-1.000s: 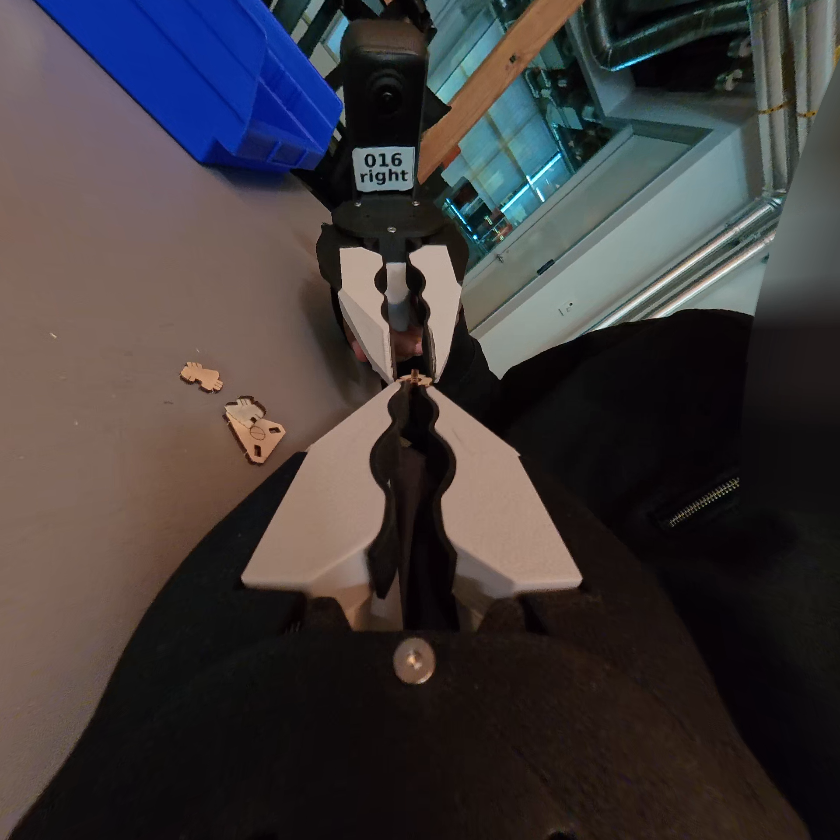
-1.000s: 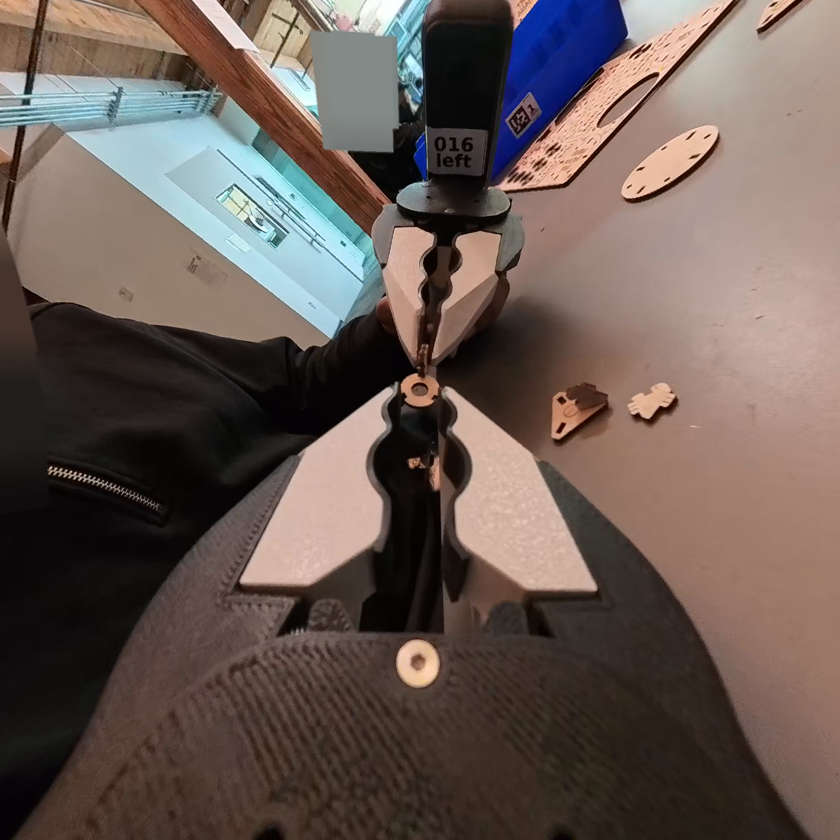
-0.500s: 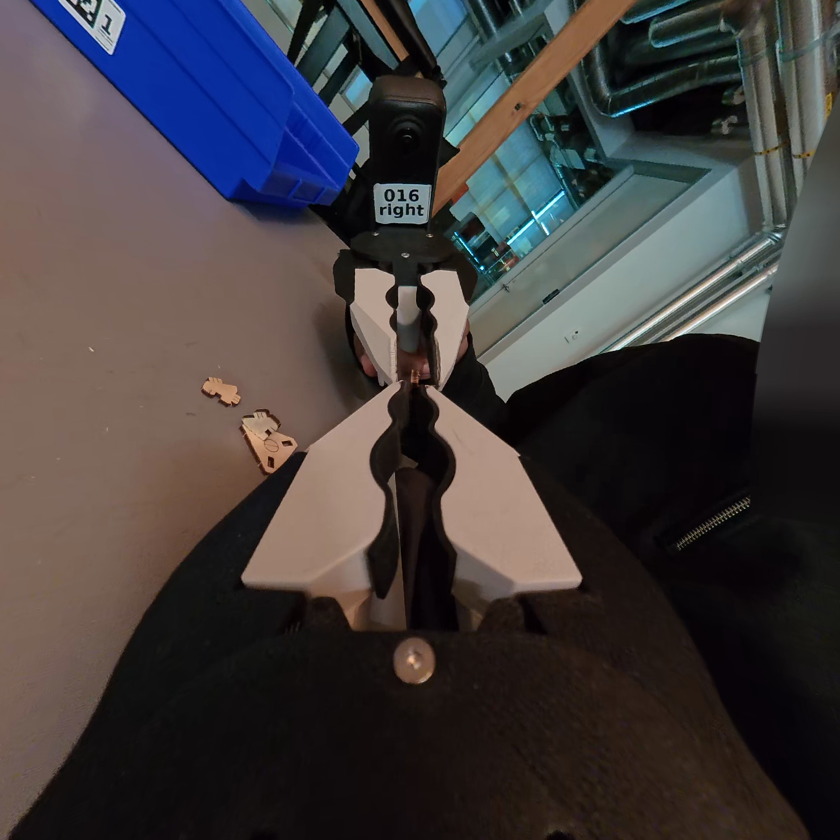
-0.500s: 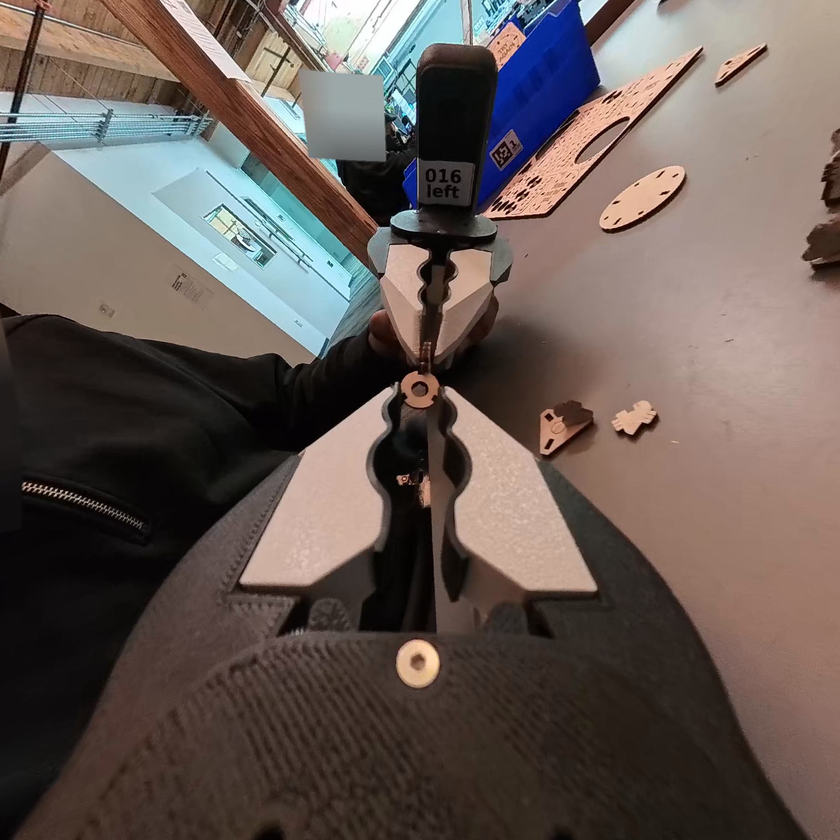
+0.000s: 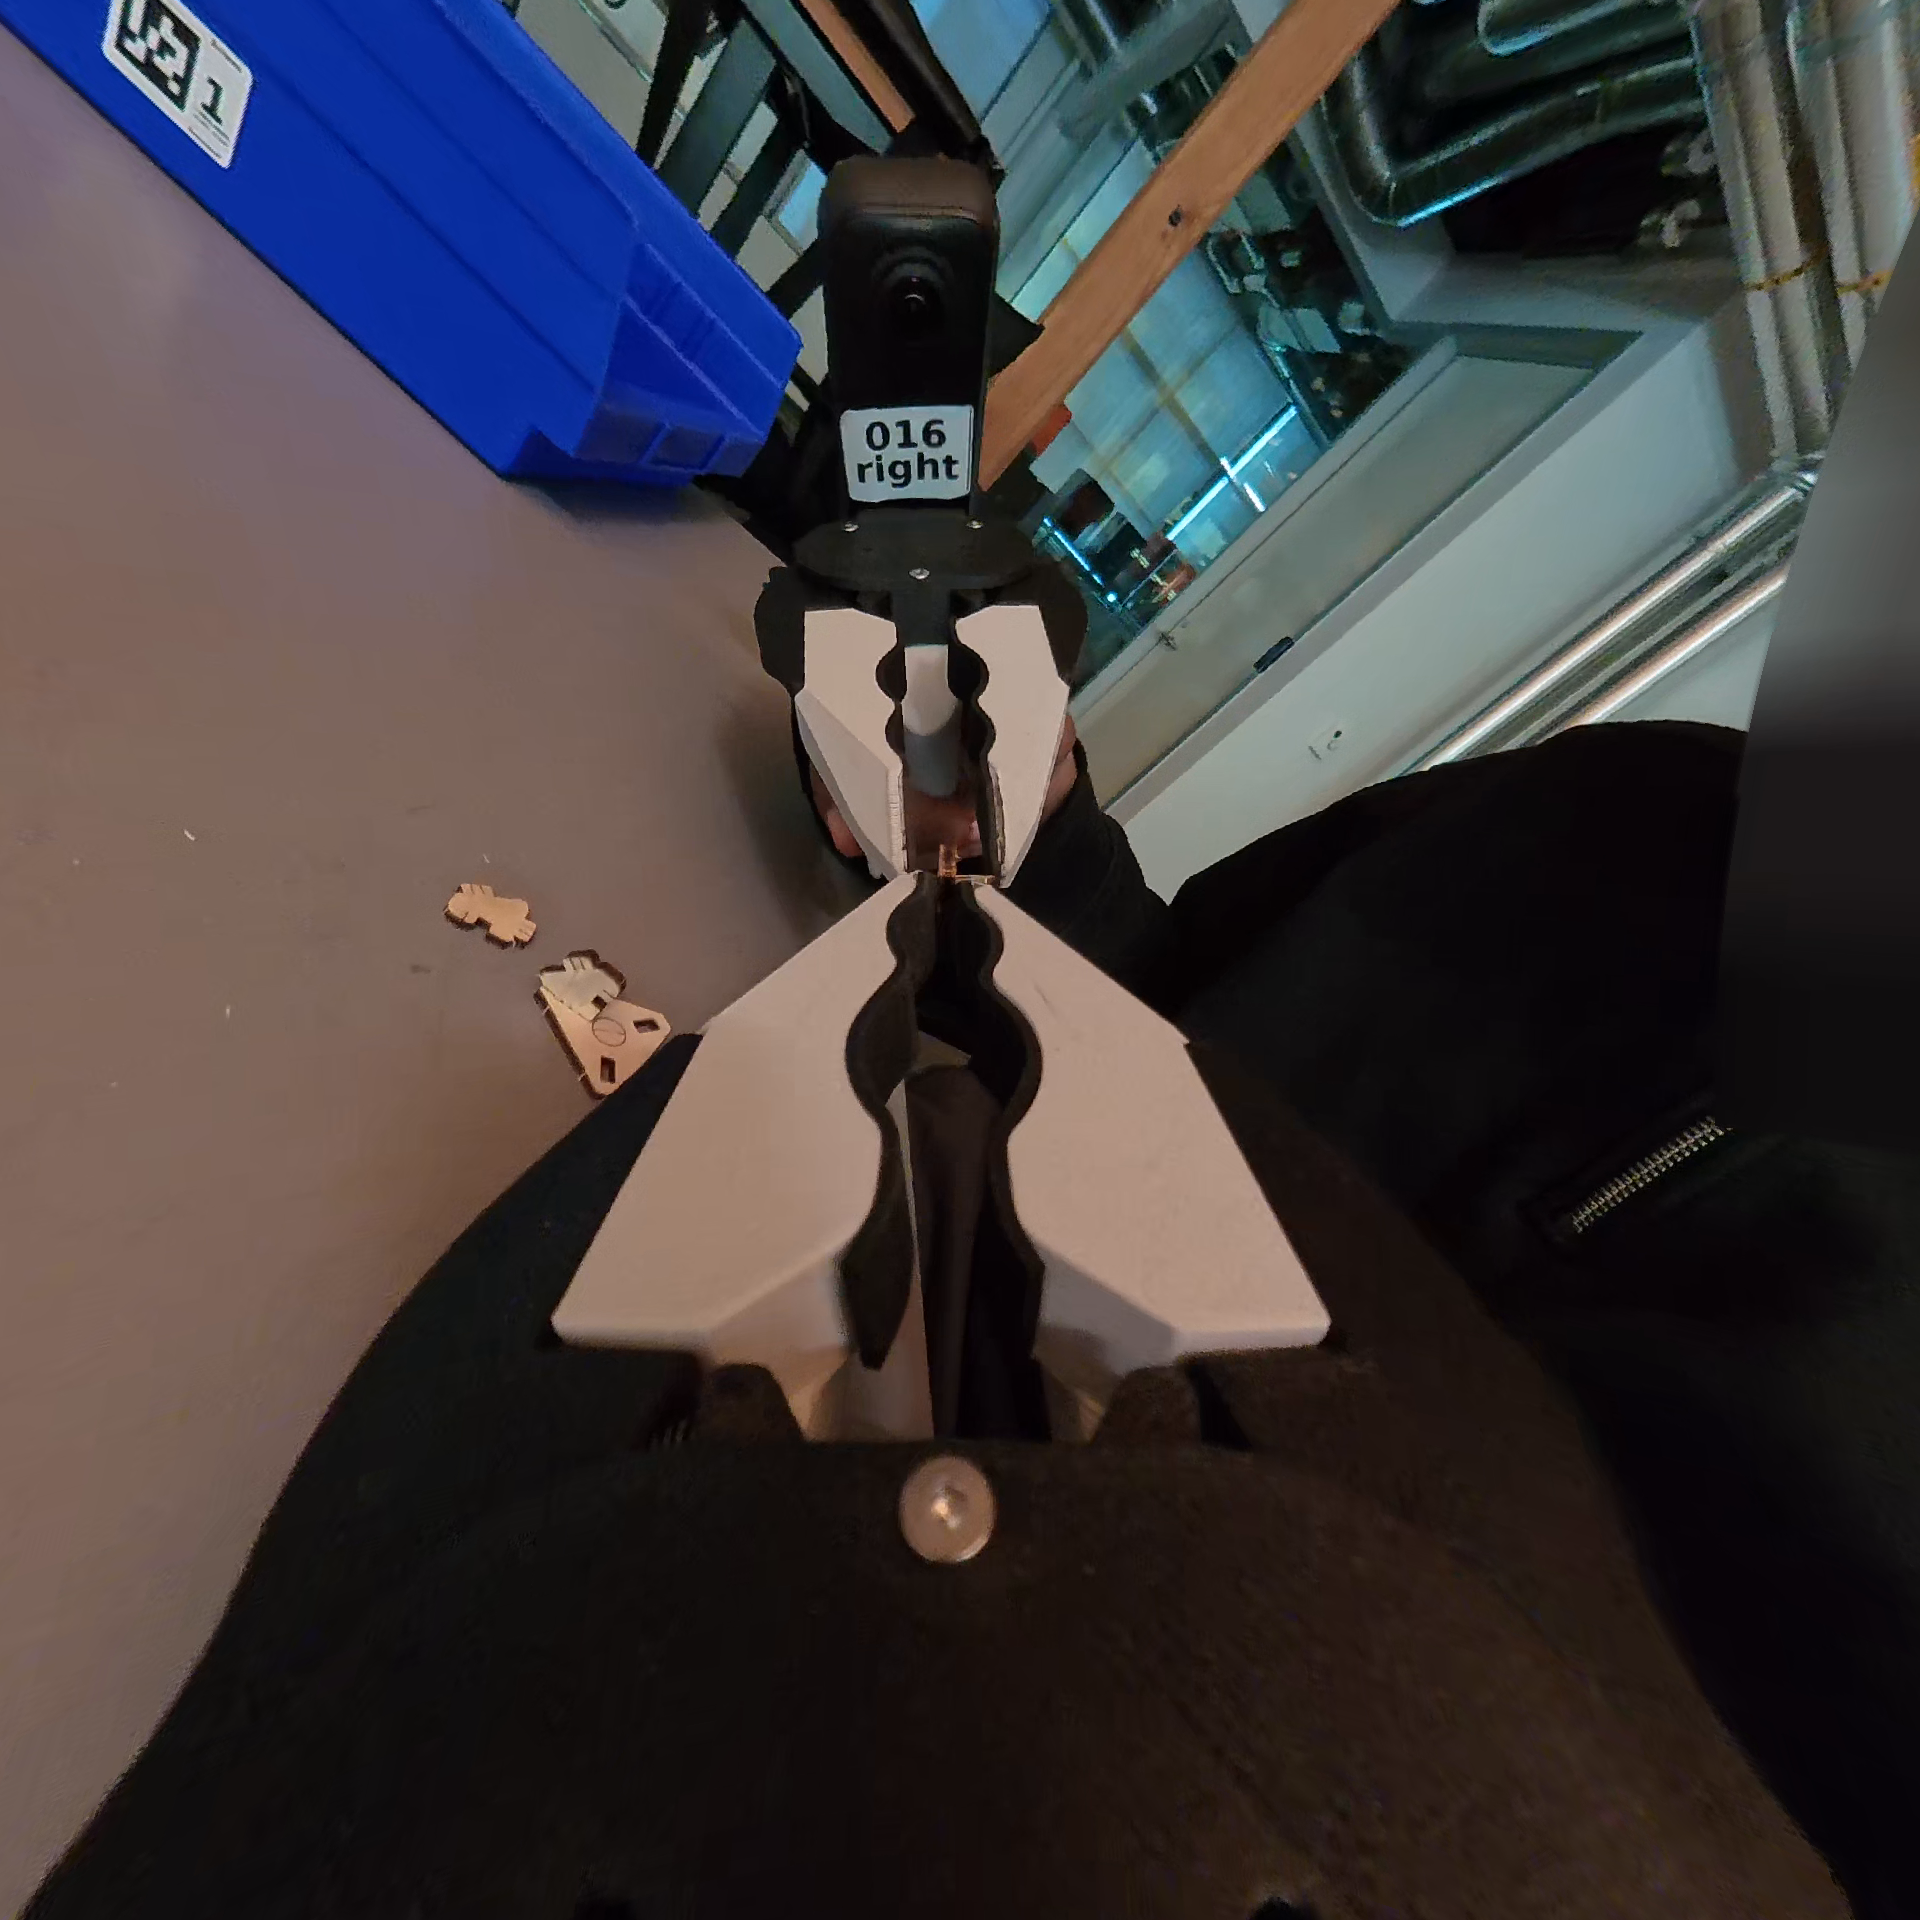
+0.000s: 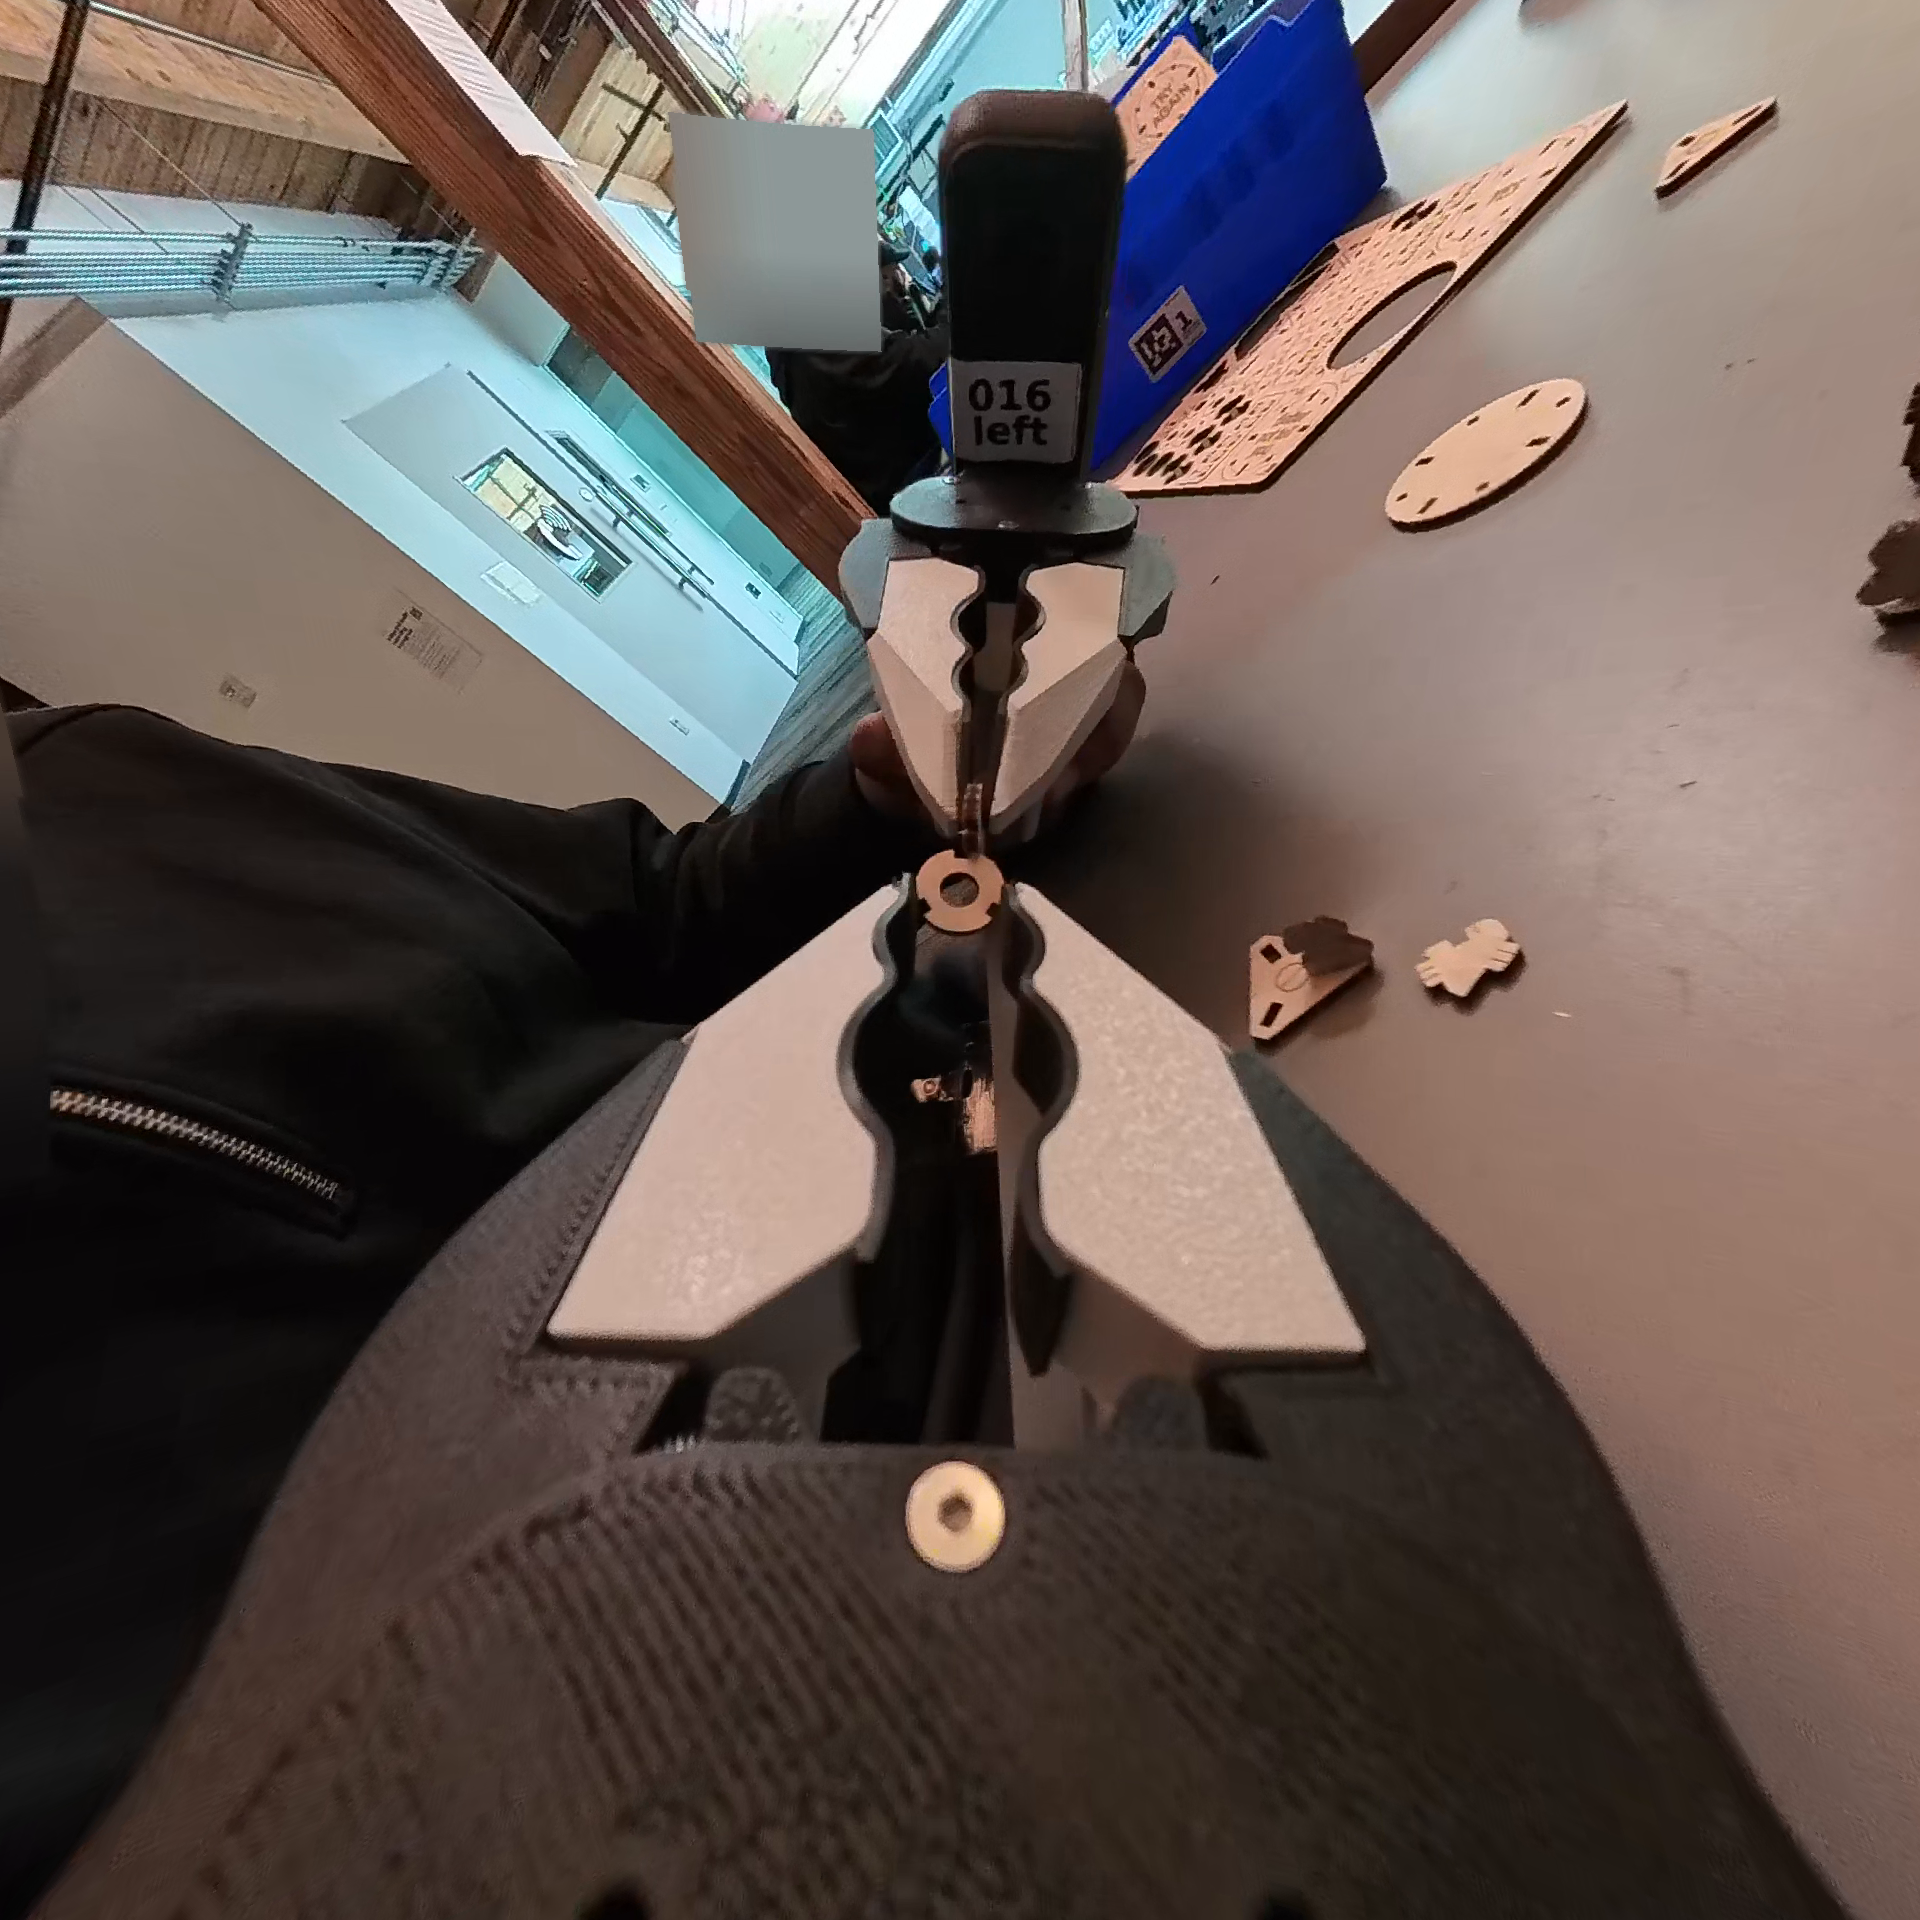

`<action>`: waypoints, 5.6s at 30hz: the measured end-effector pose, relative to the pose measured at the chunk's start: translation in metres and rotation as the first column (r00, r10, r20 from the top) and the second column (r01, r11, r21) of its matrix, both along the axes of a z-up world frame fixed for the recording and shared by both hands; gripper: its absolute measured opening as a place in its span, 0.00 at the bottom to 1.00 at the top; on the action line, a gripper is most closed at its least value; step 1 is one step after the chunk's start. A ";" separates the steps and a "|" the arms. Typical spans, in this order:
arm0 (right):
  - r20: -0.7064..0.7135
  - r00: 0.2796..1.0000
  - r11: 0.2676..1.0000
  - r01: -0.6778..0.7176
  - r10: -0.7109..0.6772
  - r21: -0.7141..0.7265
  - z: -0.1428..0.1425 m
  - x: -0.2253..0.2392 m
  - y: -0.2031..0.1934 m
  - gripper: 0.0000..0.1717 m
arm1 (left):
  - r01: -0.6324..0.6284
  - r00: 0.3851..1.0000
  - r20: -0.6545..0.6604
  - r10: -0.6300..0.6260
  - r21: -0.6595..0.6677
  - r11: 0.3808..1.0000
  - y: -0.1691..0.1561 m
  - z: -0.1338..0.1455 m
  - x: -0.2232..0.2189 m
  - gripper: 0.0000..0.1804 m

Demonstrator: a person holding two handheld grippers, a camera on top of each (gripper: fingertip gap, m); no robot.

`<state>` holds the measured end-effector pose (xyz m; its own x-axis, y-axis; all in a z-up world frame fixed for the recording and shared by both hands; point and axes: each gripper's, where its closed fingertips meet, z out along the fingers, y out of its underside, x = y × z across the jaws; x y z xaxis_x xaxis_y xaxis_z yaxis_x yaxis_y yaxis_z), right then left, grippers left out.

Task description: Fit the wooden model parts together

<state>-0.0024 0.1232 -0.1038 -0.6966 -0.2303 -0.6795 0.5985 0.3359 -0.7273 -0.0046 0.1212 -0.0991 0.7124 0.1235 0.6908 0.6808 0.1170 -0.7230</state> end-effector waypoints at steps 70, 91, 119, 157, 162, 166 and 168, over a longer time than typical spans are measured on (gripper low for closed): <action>-0.833 0.441 0.942 0.117 -0.333 -0.314 0.028 -0.011 0.010 0.21 | -0.007 0.999 0.046 0.005 0.049 0.999 -0.003 0.002 -0.005 0.01; -0.963 0.081 0.965 0.076 -0.257 -0.251 0.004 0.004 0.000 0.00 | 0.075 0.993 0.085 -0.080 0.052 0.996 0.002 -0.001 0.004 0.01; -0.983 0.032 0.977 0.121 -0.181 -0.176 -0.006 -0.001 -0.002 0.00 | 0.057 0.996 0.070 -0.057 0.003 0.998 0.005 -0.006 0.002 0.01; -0.933 0.348 0.971 0.238 -0.087 -0.002 -0.035 -0.027 0.011 0.13 | 0.006 0.995 0.097 -0.012 0.052 0.999 -0.002 -0.003 -0.006 0.01; -0.879 0.476 0.947 0.272 0.020 0.169 -0.056 -0.030 0.012 0.17 | 0.000 0.995 0.103 -0.006 0.056 0.998 -0.003 -0.003 -0.007 0.01; -0.860 0.504 0.919 0.295 0.084 0.263 -0.071 -0.031 0.009 0.17 | -0.003 0.994 0.107 -0.003 0.054 0.999 -0.003 -0.003 -0.008 0.00; -0.852 0.517 0.915 0.301 0.080 0.269 -0.072 -0.033 0.009 0.15 | -0.005 0.994 0.108 -0.001 0.055 0.998 -0.003 -0.003 -0.008 0.00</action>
<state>-0.0351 0.1321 -0.1755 -0.9739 0.0021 0.2270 -0.1726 0.6429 -0.7462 -0.0128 0.1180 -0.1024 0.6334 0.0846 0.7692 0.7540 0.1559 -0.6381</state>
